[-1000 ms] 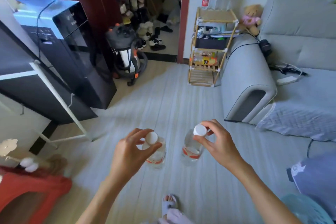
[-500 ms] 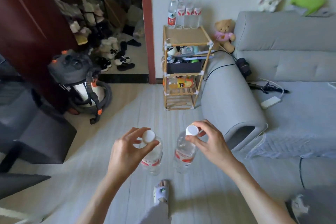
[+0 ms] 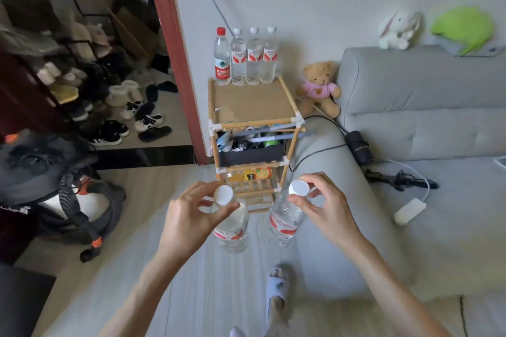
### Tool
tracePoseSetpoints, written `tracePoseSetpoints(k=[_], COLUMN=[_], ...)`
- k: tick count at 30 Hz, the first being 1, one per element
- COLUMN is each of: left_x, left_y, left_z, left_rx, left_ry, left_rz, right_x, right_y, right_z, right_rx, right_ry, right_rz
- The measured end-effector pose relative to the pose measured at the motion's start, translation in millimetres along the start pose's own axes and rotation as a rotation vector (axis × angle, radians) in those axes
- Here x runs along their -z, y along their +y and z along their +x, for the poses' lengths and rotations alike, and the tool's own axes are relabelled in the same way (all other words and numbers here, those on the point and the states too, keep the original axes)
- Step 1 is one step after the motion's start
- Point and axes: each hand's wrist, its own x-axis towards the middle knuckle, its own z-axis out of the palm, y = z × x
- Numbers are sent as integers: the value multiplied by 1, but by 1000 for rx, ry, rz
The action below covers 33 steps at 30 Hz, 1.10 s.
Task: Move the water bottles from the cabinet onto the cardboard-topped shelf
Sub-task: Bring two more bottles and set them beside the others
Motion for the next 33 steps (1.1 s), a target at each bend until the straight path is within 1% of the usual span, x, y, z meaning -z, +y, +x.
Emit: tracePoseSetpoints(k=[3, 9, 16, 20, 26, 33], left_x=[-21, -46, -45, -42, -39, -41], left_y=[7, 22, 31, 11, -26, -53], left_z=[61, 173, 304, 368, 451, 511], left_rx=[-9, 79, 35, 1, 33, 74], left_ry=[65, 170, 247, 234, 204, 110], left_rz=[7, -57, -62, -22, 18, 26], right_x=[13, 40, 34, 8, -29, -57], right_y=[24, 44, 62, 83, 109, 116], right_z=[67, 199, 331, 388, 454, 503], right_rx=[2, 94, 125, 80, -17, -67], right_ry=[-8, -3, 36, 46, 10, -53], right_rz=[45, 47, 44, 33, 61, -3])
